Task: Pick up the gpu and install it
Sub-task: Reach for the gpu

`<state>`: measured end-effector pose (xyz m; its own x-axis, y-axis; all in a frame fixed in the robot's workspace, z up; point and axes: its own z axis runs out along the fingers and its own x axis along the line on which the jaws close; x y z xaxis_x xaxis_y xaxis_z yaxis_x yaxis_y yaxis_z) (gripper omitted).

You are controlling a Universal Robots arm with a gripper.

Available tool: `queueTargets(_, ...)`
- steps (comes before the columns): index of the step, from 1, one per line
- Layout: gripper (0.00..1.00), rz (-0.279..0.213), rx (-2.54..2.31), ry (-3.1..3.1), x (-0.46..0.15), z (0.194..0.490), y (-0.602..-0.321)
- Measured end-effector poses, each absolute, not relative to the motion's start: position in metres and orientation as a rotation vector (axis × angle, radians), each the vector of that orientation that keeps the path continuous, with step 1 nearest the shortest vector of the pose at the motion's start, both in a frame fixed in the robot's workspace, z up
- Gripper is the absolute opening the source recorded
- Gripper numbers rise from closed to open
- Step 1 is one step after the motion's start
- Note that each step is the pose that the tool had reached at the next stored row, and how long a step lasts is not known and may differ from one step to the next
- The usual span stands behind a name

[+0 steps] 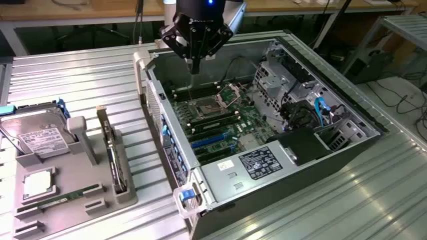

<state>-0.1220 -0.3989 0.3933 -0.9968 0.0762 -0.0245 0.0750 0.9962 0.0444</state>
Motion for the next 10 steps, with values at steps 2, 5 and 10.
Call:
queueTargets(2,0.11,0.068,0.118,3.112,-0.1243,0.3933,-0.3989)
queueTargets(5,0.11,0.068,0.118,3.112,-0.1264,0.3933,-0.399)
queueTargets(10,0.11,0.067,0.118,3.113,-0.1311,0.3934,-0.399)
